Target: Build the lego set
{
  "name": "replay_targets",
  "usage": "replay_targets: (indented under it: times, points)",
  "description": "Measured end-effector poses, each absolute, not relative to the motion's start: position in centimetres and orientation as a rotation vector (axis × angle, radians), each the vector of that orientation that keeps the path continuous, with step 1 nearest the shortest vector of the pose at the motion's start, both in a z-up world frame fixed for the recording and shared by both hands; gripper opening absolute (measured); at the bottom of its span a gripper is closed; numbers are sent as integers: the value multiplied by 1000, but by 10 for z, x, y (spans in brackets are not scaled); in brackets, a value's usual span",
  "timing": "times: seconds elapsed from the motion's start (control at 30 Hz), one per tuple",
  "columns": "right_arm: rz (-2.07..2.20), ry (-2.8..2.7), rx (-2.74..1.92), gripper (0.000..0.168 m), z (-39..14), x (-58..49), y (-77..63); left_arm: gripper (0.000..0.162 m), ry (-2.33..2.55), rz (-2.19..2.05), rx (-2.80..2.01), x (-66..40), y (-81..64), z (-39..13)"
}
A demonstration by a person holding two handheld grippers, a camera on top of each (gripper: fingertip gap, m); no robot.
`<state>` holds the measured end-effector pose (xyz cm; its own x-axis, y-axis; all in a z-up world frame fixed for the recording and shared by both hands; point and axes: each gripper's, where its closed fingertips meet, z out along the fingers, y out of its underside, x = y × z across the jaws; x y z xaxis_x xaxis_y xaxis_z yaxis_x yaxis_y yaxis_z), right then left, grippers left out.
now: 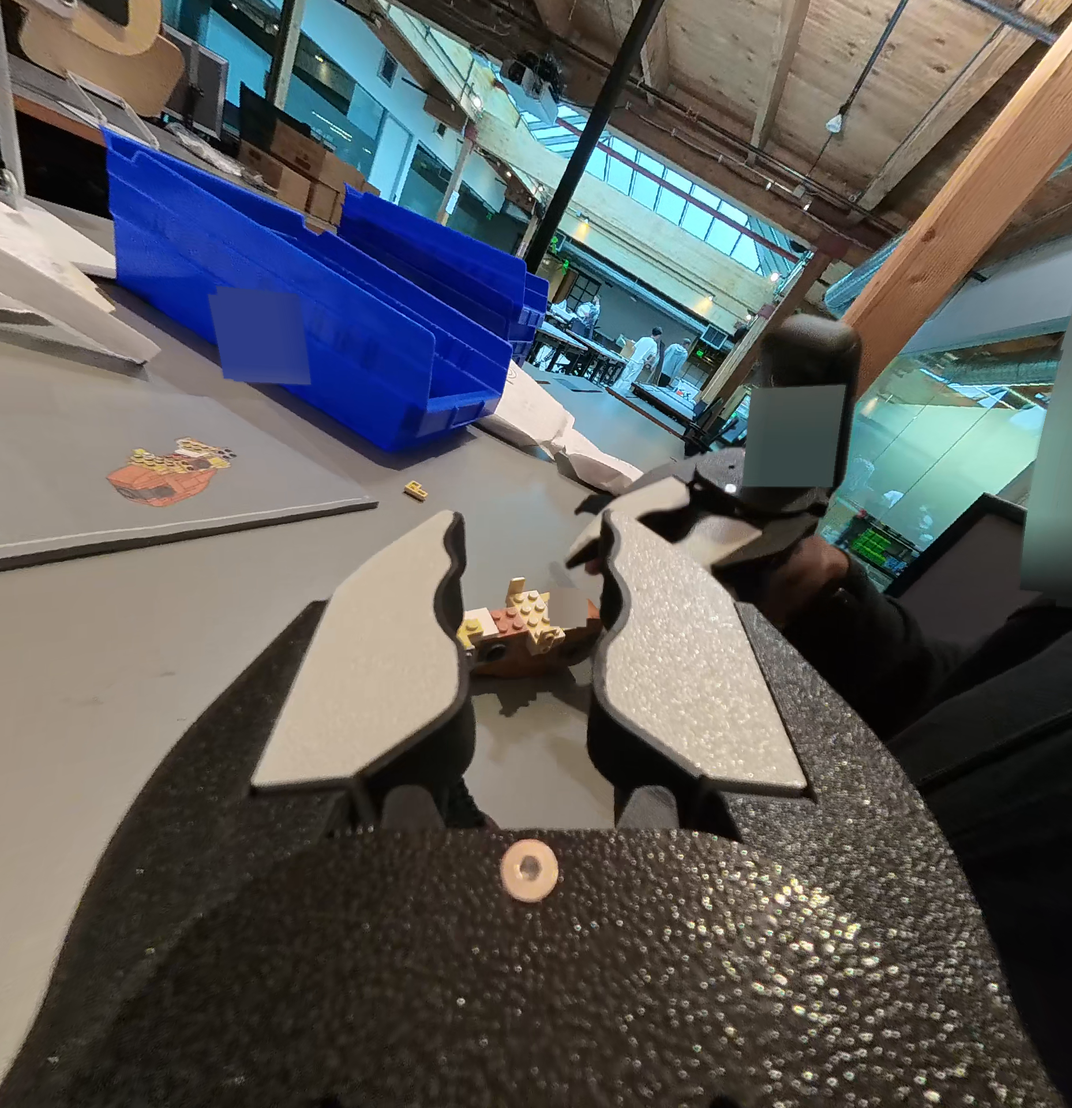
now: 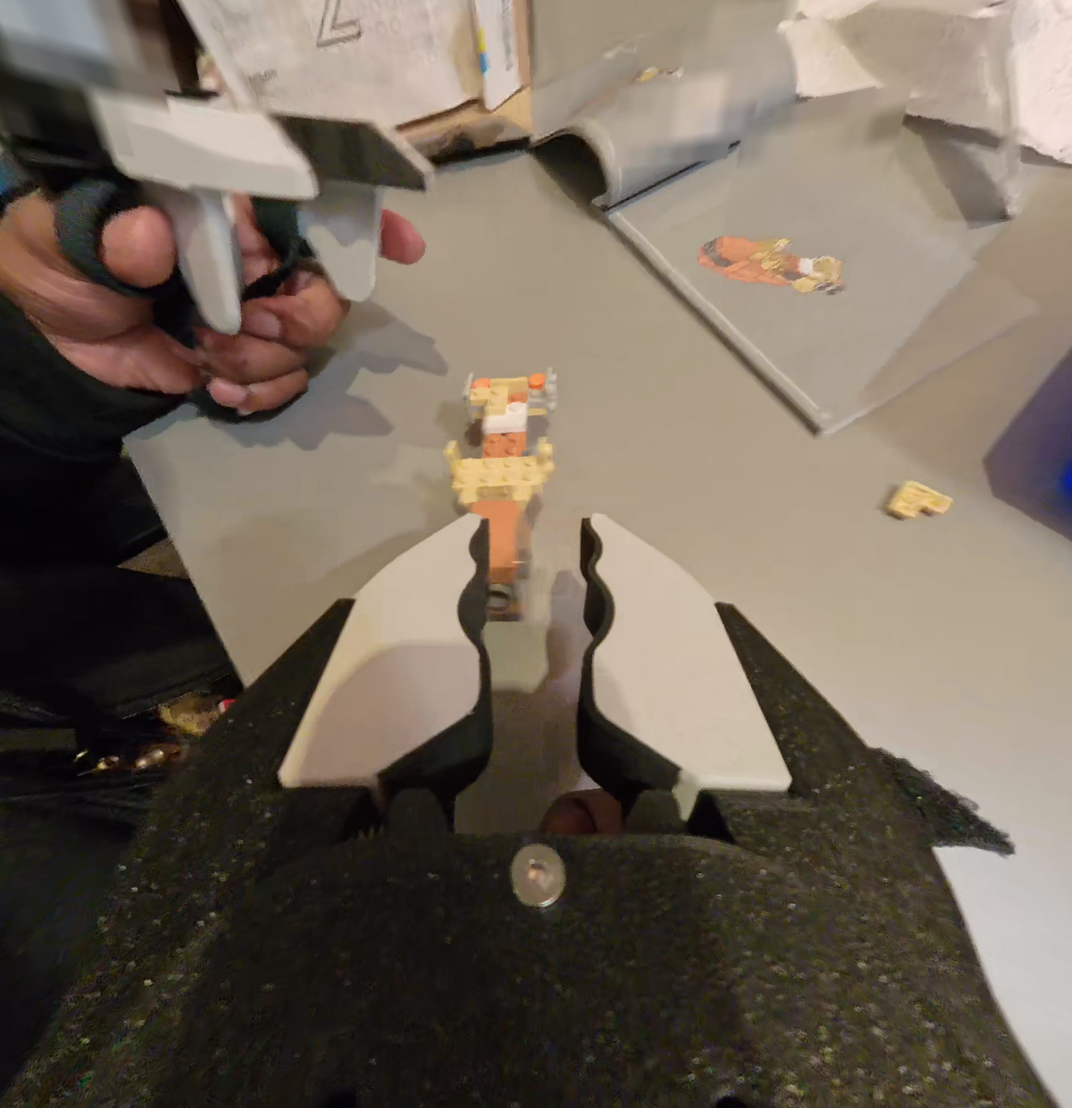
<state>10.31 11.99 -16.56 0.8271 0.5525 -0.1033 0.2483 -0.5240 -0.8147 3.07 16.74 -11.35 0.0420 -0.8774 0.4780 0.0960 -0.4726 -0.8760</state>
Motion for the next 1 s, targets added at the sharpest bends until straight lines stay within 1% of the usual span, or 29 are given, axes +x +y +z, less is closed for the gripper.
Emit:
replay_targets:
  times: [0.1,0.17,0.27,0.43,0.7,0.8,1.0]
  points:
    - [297,-481,-2143,26,-159,147,143,41,821,-1540,-1512,29,167,-112]
    - [139,-402,-2200,26,-171,182,166,40,825,-1539,-1513,30,167,-113]
    - [42,-332,-2263,26,-193,206,193,39,842,-1533,-1511,31,165,-114]
    - [-1,-307,-2331,21,-215,210,214,37,805,-1526,-1463,25,166,-108]
    - [-55,-265,-2373,16,-219,218,225,32,803,-1568,-1465,25,166,-108]
    - [-64,-286,-2381,8,-219,218,226,31,803,-1578,-1465,25,166,-108]
    - [9,-323,-2369,8,-217,213,225,30,797,-1587,-1450,23,165,-107]
